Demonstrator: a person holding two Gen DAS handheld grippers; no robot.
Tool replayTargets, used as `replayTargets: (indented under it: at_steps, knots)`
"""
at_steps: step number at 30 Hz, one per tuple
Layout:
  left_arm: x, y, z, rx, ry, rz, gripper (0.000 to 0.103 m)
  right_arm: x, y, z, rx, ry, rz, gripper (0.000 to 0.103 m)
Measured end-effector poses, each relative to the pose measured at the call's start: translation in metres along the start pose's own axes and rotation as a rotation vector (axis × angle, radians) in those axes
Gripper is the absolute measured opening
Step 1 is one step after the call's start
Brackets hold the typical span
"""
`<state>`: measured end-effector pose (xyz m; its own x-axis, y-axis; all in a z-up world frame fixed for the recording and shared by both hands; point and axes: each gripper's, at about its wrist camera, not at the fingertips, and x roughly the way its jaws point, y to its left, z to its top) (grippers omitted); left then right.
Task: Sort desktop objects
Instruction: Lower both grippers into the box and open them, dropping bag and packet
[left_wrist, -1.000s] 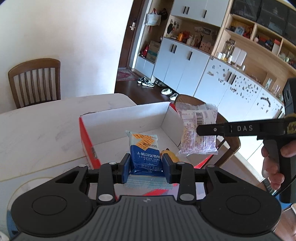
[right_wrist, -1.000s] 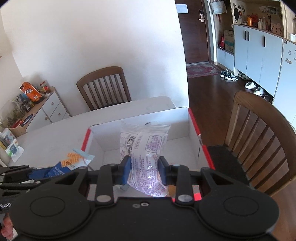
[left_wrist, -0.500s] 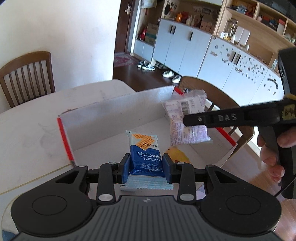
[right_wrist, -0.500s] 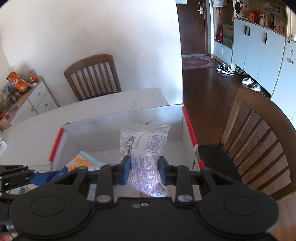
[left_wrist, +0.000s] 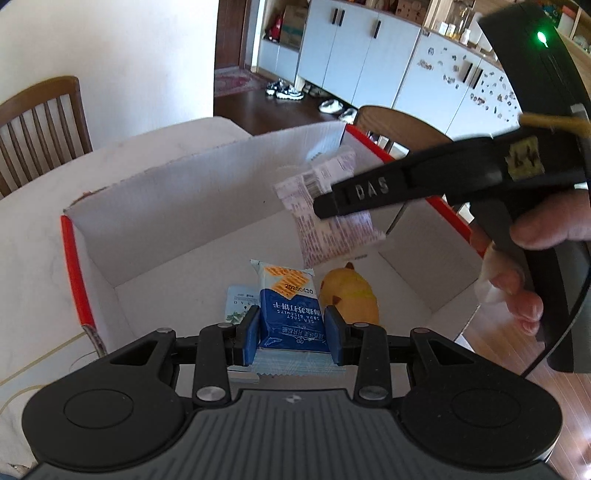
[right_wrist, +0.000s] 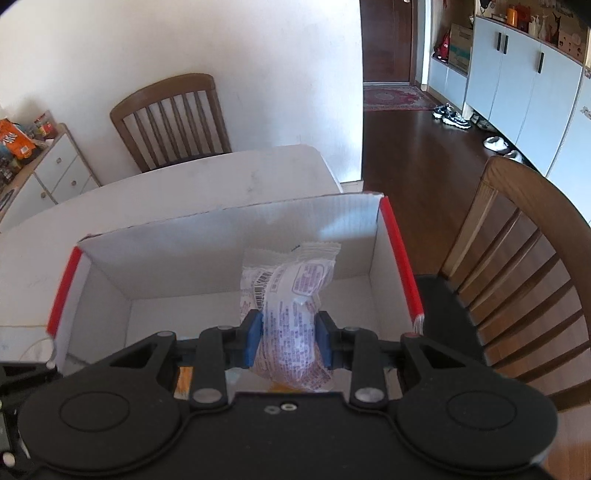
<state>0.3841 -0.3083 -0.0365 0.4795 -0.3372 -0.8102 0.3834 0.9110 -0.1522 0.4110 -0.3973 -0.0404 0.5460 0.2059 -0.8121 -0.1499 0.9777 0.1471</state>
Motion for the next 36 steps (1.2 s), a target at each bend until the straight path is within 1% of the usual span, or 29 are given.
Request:
replayTargets:
  at_steps: [3, 6, 11, 19, 22, 25, 28, 29, 31, 34, 36]
  knots:
    - [0.007, 0.001, 0.001, -0.002, 0.024, -0.003, 0.035, 0.007, -0.003, 0.004, 0.022, 0.025, 0.020, 0.031]
    - [0.010, 0.002, 0.002, 0.000, 0.042, -0.007, 0.035, 0.014, -0.001, 0.003, 0.013, 0.050, 0.033, 0.031]
    - [0.017, 0.005, 0.005, -0.010, 0.079, -0.012, 0.035, 0.021, 0.001, 0.005, 0.013, 0.074, 0.035, 0.031]
    - [0.029, 0.007, 0.005, -0.020, 0.152, -0.026, 0.035, 0.032, 0.012, 0.007, -0.046, 0.098, -0.012, 0.032]
    - [0.030, 0.008, 0.005, -0.021, 0.163, -0.032, 0.035, 0.037, 0.015, 0.007, -0.061, 0.107, -0.039, 0.034]
    - [0.031, 0.010, 0.006, -0.030, 0.180, -0.046, 0.035, 0.038, 0.015, 0.008, -0.062, 0.108, -0.041, 0.034]
    - [0.029, 0.011, 0.007, -0.035, 0.172, -0.051, 0.035, 0.039, 0.016, 0.006, -0.067, 0.107, -0.049, 0.040]
    - [0.028, 0.012, 0.007, -0.040, 0.169, -0.054, 0.035, 0.038, 0.016, 0.005, -0.069, 0.106, -0.047, 0.045]
    - [0.027, 0.010, 0.008, -0.047, 0.161, -0.056, 0.036, 0.036, 0.016, 0.004, -0.069, 0.100, -0.051, 0.047]
    - [0.024, 0.009, 0.009, -0.044, 0.145, -0.057, 0.044, 0.032, 0.015, 0.003, -0.075, 0.097, -0.054, 0.047]
    - [0.021, 0.010, 0.009, -0.043, 0.133, -0.062, 0.048, 0.031, 0.015, 0.002, -0.071, 0.099, -0.051, 0.049]
